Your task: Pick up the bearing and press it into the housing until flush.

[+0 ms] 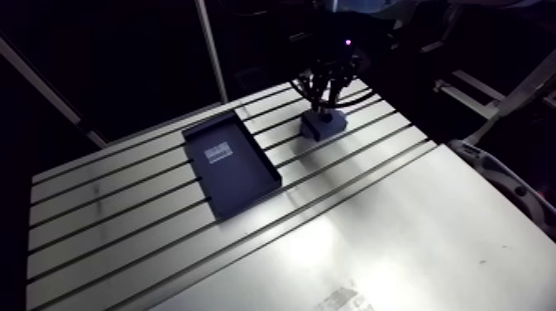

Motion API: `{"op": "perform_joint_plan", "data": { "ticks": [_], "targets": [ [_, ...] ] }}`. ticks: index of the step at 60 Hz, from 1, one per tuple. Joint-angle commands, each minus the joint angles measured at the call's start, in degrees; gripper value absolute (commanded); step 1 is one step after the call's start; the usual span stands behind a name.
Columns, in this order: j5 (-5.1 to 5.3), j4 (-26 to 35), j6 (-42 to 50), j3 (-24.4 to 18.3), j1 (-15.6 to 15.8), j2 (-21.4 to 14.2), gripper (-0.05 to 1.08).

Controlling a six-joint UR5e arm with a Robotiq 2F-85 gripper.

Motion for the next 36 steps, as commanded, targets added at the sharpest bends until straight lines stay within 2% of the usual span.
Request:
{"op": "perform_joint_plan", "data": {
  "ticks": [1, 36],
  "targets": [
    [0.10, -0.07, 0.01, 0.10, 0.06, 0.07, 0.69],
    [0.02, -0.33, 0.62, 0.19, -0.02, 1.11, 0.69]
  ]
}}
